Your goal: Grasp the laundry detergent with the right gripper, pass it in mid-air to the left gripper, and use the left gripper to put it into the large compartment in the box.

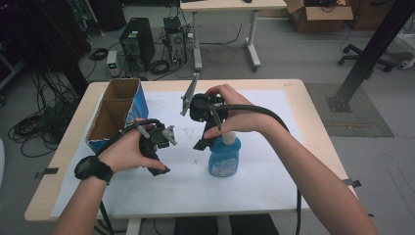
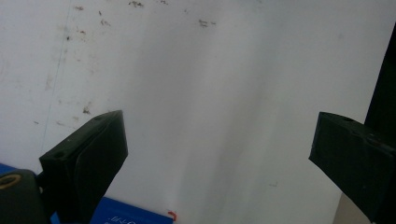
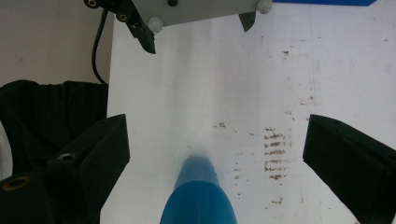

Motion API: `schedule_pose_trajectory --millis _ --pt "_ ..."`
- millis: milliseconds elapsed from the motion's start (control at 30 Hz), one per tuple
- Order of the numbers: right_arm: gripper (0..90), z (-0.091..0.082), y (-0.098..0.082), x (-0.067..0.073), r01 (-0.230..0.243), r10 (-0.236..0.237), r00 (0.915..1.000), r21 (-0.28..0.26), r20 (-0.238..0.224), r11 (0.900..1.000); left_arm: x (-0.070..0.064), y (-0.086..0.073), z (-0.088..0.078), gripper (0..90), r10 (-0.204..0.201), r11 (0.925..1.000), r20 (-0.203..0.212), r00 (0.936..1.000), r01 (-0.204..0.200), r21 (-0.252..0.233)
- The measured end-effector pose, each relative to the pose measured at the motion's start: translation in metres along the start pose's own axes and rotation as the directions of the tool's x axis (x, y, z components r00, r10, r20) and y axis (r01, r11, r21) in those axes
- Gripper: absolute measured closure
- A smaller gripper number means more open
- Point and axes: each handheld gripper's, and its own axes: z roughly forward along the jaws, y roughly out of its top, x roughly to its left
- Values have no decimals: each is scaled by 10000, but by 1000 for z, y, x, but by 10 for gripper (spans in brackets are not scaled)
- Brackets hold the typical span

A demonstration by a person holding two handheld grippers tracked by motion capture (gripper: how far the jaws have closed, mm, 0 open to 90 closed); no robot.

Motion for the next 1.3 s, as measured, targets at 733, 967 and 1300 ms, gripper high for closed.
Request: schedule_pose_trajectory --millis 733,967,1300 --pt "50 -48 -35 -6 -152 205 9996 -2565 182 9664 1 5 -2 44 -223 9997 -36 9997 223 -69" --pt "56 -71 -73 -9 -309 477 9984 -4127 303 9103 1 7 -4 47 -309 9994 -32 9995 308 -147" --pt "43 -79 -117 -12 -837 1069 9941 -5013 176 8612 1 7 -4 45 -408 9988 -61 9992 406 -265"
